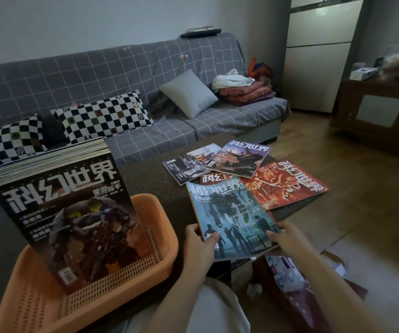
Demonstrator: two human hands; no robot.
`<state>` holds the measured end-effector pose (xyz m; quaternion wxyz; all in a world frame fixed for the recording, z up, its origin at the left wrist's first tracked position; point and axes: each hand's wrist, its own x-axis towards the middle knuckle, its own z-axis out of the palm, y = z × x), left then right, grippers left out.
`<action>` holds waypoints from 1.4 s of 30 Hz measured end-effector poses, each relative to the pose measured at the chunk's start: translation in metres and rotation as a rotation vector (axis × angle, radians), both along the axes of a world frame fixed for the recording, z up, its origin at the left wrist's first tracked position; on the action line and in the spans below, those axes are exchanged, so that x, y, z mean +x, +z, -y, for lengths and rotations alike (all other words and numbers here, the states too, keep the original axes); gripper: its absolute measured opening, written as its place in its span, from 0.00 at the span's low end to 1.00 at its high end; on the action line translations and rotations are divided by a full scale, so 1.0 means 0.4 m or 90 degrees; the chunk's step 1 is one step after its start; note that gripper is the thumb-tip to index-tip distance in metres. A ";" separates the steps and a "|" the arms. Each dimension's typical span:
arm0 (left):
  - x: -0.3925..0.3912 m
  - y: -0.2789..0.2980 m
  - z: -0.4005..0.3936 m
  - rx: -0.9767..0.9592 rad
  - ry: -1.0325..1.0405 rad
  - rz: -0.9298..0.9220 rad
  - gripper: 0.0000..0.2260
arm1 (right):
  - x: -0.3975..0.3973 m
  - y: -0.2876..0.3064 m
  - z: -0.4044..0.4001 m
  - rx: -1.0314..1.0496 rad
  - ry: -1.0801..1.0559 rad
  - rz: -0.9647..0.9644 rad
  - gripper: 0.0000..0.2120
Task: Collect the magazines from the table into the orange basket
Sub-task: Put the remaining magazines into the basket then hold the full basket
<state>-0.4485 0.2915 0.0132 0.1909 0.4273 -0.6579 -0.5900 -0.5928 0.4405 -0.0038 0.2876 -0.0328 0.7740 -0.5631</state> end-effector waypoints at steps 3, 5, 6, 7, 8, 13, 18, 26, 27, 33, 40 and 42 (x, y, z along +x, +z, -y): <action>0.031 0.016 -0.030 -0.022 -0.012 -0.029 0.20 | 0.028 0.001 -0.050 -0.127 -0.020 0.092 0.13; 0.056 0.037 -0.043 -0.039 -0.024 -0.053 0.18 | 0.047 0.015 -0.084 -0.193 -0.003 0.132 0.11; 0.069 0.050 -0.049 -0.048 -0.030 -0.066 0.18 | 0.056 0.026 -0.096 -0.214 0.009 0.140 0.10; 0.080 0.062 -0.051 -0.058 -0.036 -0.082 0.18 | 0.064 0.038 -0.103 -0.233 0.020 0.143 0.10; 0.094 0.077 -0.053 -0.069 -0.040 -0.098 0.18 | 0.075 0.052 -0.107 -0.252 0.031 0.139 0.10; 0.167 0.151 -0.034 -0.108 -0.050 -0.184 0.18 | 0.131 0.147 -0.085 -0.327 0.102 0.071 0.18; 0.274 0.220 0.031 -0.164 -0.016 -0.247 0.15 | 0.201 0.247 -0.014 -0.408 0.180 0.059 0.21; 0.468 0.267 0.154 -0.161 -0.003 -0.299 0.15 | 0.311 0.323 0.181 -0.458 0.303 -0.025 0.20; 0.489 0.270 0.171 -0.152 -0.003 -0.302 0.16 | 0.326 0.326 0.206 -0.462 0.315 -0.033 0.19; 0.573 0.263 0.245 -0.137 0.055 -0.305 0.17 | 0.376 0.323 0.349 -0.458 0.349 0.021 0.17; 0.607 0.202 0.344 -0.195 0.175 -0.197 0.08 | 0.397 0.269 0.455 -0.343 0.373 -0.061 0.14; 0.606 0.184 0.361 -0.228 0.208 -0.136 0.08 | 0.397 0.248 0.473 -0.292 0.375 -0.112 0.12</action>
